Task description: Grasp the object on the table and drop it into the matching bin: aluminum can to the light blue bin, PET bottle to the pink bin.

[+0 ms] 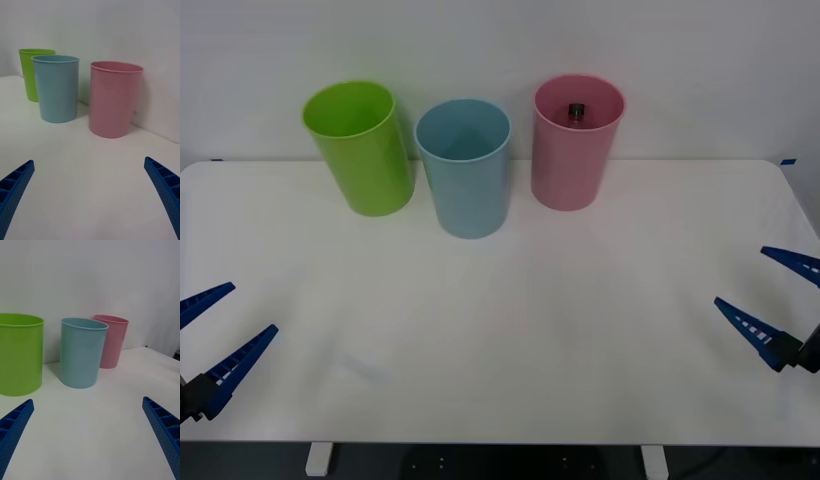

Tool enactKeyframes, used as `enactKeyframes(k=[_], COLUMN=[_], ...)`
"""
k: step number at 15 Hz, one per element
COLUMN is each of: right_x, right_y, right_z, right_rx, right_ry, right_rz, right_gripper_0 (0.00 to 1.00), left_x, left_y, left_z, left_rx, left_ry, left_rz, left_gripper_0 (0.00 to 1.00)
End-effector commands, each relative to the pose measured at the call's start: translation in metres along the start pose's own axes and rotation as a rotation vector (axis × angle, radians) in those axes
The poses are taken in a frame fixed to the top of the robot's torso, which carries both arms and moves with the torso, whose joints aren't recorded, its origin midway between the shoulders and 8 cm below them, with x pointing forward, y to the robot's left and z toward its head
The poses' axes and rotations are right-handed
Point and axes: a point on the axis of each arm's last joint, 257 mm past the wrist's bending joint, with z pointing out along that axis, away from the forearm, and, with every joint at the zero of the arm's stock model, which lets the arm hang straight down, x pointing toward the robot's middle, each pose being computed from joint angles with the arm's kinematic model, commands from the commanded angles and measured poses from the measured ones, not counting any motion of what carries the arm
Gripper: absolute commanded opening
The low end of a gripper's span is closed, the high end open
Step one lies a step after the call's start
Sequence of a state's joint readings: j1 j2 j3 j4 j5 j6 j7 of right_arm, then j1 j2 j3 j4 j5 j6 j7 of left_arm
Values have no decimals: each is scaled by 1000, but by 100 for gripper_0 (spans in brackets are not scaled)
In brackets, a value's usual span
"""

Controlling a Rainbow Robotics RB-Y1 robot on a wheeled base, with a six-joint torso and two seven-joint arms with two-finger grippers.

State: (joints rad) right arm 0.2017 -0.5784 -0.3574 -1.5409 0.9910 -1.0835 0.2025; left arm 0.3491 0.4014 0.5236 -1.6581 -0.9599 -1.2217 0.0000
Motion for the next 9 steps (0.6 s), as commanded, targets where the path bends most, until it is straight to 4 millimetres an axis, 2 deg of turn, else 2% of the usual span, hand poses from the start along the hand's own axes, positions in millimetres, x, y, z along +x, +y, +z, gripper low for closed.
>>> enactKeyframes(k=[1,5,9], right_x=[7,16,17], right_y=[9,16,17], right_z=[-7,-14,-14], right_rx=[13,19,18], right_ry=[6,21,22], right_rz=[14,30,30], right_gripper_0=[100,100,100], left_x=[0,0,0], left_y=[0,0,0], left_z=[0,0,0], left_rx=[0,0,0], left_ry=[0,0,0], left_rz=[0,0,0], left_gripper_0=[100,100,100])
